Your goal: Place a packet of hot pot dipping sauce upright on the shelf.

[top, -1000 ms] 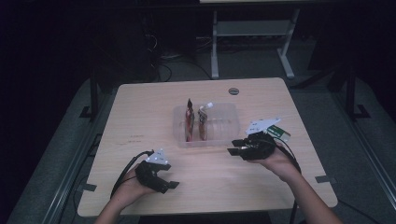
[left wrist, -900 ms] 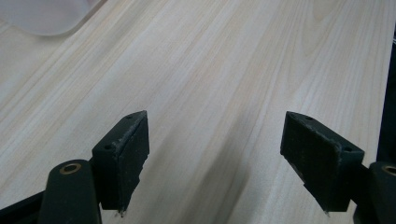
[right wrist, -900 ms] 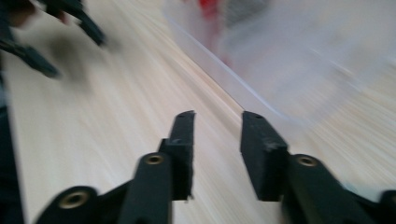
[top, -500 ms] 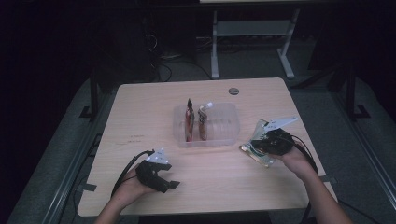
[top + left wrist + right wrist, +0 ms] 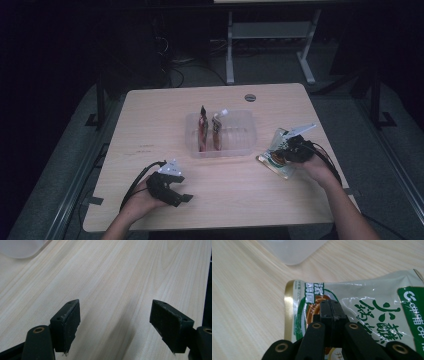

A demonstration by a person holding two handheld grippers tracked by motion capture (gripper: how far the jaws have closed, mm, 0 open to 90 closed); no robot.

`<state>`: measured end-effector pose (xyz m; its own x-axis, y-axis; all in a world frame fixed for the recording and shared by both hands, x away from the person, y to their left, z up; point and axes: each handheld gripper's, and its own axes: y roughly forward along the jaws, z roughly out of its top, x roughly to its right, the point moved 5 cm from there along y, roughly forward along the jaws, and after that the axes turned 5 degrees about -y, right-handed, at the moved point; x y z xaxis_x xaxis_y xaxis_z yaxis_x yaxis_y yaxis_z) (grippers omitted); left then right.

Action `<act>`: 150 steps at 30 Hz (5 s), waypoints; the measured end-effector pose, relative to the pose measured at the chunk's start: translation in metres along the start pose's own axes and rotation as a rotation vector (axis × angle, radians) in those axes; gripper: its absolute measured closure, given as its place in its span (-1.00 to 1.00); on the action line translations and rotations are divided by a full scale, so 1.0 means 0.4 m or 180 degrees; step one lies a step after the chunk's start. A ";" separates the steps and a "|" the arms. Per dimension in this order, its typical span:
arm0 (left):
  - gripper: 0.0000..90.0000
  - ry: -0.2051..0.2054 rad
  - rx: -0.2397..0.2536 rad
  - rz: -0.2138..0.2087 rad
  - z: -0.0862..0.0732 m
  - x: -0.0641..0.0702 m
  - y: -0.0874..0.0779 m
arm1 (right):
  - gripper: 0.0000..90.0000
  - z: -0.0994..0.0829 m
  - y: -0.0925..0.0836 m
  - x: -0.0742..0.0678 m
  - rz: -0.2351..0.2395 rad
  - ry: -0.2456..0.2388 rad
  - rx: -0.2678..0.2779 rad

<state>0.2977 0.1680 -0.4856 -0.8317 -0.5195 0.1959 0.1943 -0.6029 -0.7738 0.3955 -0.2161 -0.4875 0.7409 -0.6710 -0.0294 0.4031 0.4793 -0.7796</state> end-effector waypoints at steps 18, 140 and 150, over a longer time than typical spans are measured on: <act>-0.46 0.0021 -0.0054 -0.0020 -0.001 0.000 0.011 | 1.00 -0.009 0.033 0.001 0.0020 0.0005 -0.0159; -0.20 0.0251 -0.0077 0.0069 0.028 0.039 0.068 | -0.18 0.097 0.059 -0.302 0.1048 -0.0562 0.0280; 0.40 0.0323 0.0010 0.0172 0.028 0.036 0.068 | -0.23 0.050 0.001 -0.304 0.0867 -0.0409 0.0360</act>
<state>0.2969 0.1374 -0.4969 -0.8684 -0.4873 0.0918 0.2418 -0.5777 -0.7796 0.3163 -0.1233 -0.4716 0.8887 -0.4358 -0.1426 0.2324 0.6962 -0.6792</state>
